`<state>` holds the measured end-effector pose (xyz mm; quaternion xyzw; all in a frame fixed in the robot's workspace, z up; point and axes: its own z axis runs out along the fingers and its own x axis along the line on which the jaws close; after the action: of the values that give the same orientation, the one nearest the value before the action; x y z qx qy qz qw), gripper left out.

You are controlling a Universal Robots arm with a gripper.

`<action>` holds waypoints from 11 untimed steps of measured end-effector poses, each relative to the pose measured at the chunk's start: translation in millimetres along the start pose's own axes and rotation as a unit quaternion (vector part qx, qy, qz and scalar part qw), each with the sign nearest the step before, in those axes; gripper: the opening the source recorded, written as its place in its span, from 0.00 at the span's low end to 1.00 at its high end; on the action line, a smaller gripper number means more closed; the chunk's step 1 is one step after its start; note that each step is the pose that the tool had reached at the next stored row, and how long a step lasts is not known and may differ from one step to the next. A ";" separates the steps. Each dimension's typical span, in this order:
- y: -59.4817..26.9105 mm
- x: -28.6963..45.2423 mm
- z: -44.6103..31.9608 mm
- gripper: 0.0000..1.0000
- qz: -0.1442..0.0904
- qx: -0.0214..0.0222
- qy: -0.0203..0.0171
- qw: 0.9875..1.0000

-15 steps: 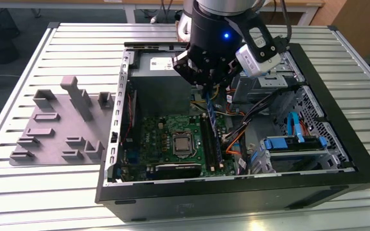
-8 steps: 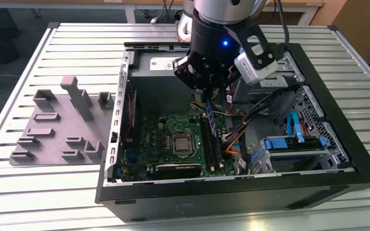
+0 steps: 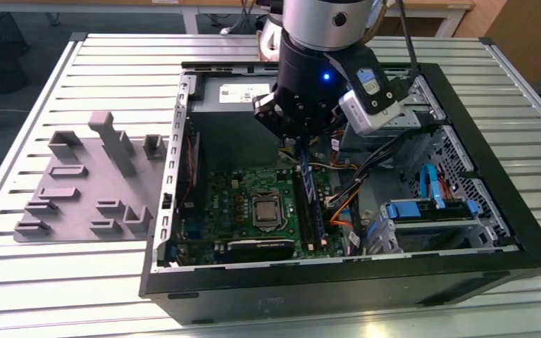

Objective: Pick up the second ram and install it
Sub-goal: 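Insert the second ram into the second slot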

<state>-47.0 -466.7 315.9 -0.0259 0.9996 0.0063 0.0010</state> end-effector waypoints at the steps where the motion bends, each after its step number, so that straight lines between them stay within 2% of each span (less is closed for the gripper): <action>1: 0.0 -0.2 1.8 0.14 0.003 0.000 0.000 1.000; 8: -0.3 -2.6 14.4 0.14 0.019 0.000 0.000 1.000; 11: -0.3 -2.7 16.8 0.14 0.019 0.000 0.002 1.000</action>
<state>-44.3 -466.6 299.1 -0.0066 1.0000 0.0061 -0.0012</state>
